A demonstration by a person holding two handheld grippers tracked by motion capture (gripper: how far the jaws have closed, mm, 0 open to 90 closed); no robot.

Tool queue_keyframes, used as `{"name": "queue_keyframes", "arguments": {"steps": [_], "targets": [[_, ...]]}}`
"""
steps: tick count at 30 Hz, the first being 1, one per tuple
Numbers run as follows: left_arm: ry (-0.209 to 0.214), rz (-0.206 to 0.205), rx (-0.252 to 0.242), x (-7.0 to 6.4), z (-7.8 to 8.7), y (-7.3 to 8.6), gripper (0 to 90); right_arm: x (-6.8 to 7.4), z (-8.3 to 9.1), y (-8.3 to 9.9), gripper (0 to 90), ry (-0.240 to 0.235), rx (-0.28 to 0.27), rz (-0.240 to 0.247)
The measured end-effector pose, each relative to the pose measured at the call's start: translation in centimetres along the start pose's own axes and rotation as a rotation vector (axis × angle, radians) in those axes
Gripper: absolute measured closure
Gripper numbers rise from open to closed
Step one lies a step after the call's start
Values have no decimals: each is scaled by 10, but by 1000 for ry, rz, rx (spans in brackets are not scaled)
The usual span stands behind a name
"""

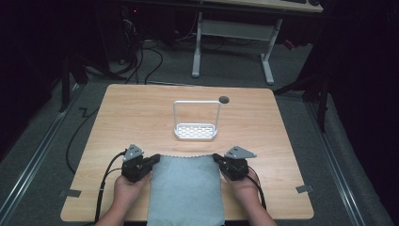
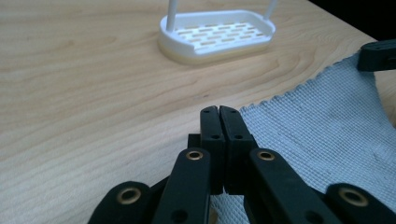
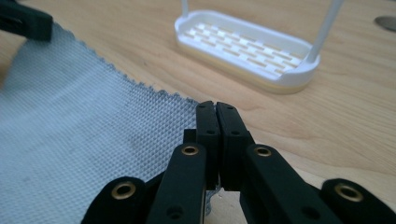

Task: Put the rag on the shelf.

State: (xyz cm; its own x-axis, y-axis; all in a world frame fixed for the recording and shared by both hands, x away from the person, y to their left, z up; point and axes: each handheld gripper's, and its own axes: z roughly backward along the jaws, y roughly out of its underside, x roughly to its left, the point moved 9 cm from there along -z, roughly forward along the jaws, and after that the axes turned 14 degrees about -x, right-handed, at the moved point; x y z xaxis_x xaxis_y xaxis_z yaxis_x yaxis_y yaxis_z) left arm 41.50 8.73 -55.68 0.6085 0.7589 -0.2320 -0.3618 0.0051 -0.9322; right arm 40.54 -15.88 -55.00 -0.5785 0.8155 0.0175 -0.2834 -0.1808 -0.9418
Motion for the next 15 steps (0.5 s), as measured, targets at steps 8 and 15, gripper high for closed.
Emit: {"name": "queue_keyframes", "arguments": {"steps": [8,15], "targets": [[45,-74,-78,-23,0,-11,894,-7,25,-3,893,33,-90,-38],[51,-71,-111,-32,2,-21,894,-7,38,-19,894,49,-148,-17]]}}
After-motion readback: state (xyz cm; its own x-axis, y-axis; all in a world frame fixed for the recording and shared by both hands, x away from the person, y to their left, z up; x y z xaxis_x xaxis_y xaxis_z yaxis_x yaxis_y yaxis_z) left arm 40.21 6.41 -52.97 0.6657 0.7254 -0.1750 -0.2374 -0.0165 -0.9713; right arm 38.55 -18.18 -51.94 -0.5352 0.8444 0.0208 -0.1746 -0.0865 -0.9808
